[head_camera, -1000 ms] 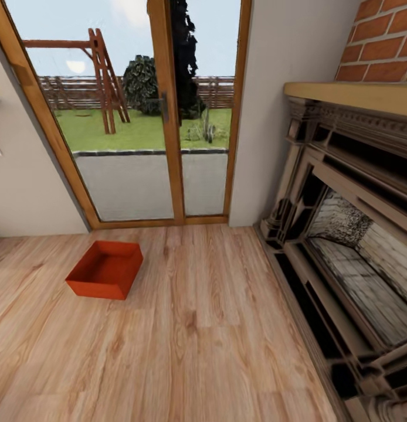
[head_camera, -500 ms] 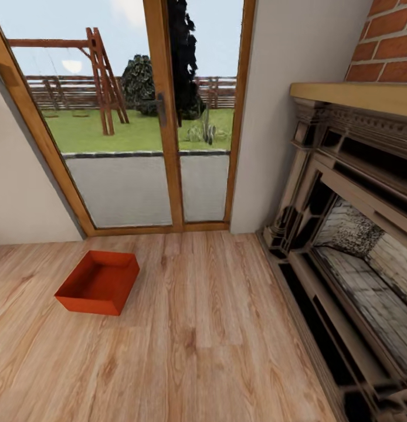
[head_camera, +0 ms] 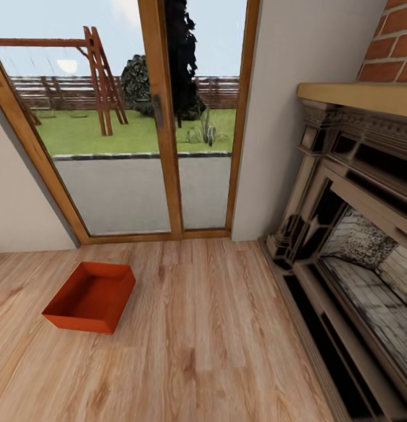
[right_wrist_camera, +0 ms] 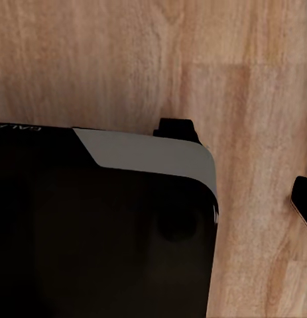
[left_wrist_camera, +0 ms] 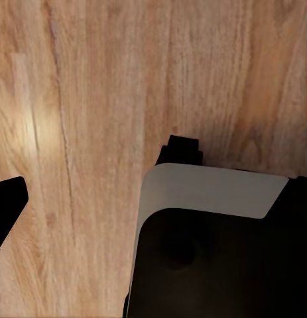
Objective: Move the two storage containers from the living room to the garage. In the garage, place one container on the floor and stack the other container on top of it (either order is fine).
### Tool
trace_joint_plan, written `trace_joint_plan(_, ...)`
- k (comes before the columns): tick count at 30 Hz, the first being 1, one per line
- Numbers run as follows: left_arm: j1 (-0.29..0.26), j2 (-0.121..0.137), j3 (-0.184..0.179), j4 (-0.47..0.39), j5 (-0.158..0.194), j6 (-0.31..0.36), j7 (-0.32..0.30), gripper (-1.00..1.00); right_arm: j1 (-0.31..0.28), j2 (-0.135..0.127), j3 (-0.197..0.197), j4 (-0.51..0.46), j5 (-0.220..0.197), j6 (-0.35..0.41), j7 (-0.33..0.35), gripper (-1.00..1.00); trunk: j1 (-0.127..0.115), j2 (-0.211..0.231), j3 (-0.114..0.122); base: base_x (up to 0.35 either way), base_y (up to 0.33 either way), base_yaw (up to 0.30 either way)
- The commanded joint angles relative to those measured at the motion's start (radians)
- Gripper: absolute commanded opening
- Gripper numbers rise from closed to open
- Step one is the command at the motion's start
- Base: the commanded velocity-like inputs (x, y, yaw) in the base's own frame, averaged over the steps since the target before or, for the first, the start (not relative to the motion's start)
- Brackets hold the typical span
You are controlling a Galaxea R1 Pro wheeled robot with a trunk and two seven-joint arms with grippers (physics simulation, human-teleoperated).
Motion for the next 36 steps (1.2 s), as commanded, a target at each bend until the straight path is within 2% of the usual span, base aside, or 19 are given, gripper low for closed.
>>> trace_joint_plan(1, -0.001, 0.000, 0.000, 0.000, 0.010, 0.002, 0.003, 1.00, -0.001, 0.001, 0.008, 0.003, -0.009, -0.005, -0.001, 1.00, 0.001, 0.000, -0.001, 0.319, 0.000, 0.000)
trace_joint_plan(36, -0.001, 0.000, 0.000, 0.000, 0.010, 0.002, 0.003, 1.00, -0.001, -0.001, 0.008, 0.003, -0.009, -0.006, -0.001, 1.00, 0.001, 0.000, -0.001, 0.319, 0.000, 0.000)
